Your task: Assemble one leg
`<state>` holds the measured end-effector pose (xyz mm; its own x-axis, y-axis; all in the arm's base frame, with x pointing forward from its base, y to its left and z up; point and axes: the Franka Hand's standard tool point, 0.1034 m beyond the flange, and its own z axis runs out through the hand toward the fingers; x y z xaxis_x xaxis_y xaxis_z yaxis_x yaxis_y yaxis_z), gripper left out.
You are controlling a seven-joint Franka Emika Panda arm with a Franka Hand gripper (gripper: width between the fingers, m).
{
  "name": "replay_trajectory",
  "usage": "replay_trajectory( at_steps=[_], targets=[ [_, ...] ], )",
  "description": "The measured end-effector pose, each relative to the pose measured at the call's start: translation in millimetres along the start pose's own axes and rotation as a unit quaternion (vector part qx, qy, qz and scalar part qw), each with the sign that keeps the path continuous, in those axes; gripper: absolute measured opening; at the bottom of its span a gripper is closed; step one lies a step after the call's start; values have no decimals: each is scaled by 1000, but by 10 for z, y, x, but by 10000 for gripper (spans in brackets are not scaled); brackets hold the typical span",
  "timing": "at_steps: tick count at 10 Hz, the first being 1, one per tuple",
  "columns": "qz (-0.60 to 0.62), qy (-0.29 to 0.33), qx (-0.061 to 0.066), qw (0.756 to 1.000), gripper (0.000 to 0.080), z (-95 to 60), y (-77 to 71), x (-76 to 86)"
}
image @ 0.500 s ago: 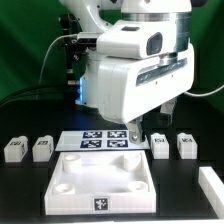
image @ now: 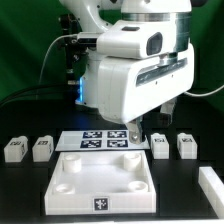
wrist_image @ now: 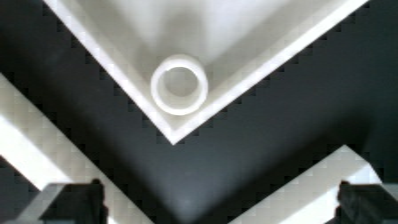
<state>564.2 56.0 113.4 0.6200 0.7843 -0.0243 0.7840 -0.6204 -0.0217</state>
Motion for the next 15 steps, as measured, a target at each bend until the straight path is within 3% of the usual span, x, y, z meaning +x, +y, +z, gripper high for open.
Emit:
replay_trajectory(
  at_steps=[2,3,6,7,8,9,10,12,15],
  targets=[
    [-20,0,-1,1000,649,5,-9,-11],
    [-79,0,-2,997,649,43,-86,-86],
    [-256,5,-5,967,649,337,-415,-686],
    [-310,3,0,951,649,432,-465,-890],
    [-360,7,-3,933,649,527,-490,-1040],
    [-362,11,-7,932,649,639,-498,-1159],
    [-363,13,-3,932,649,782,-472,-1283],
    [-358,17,4,933,649,985,-436,-1376],
    [-311,14,18,950,649,1115,-578,-1306]
  ],
)
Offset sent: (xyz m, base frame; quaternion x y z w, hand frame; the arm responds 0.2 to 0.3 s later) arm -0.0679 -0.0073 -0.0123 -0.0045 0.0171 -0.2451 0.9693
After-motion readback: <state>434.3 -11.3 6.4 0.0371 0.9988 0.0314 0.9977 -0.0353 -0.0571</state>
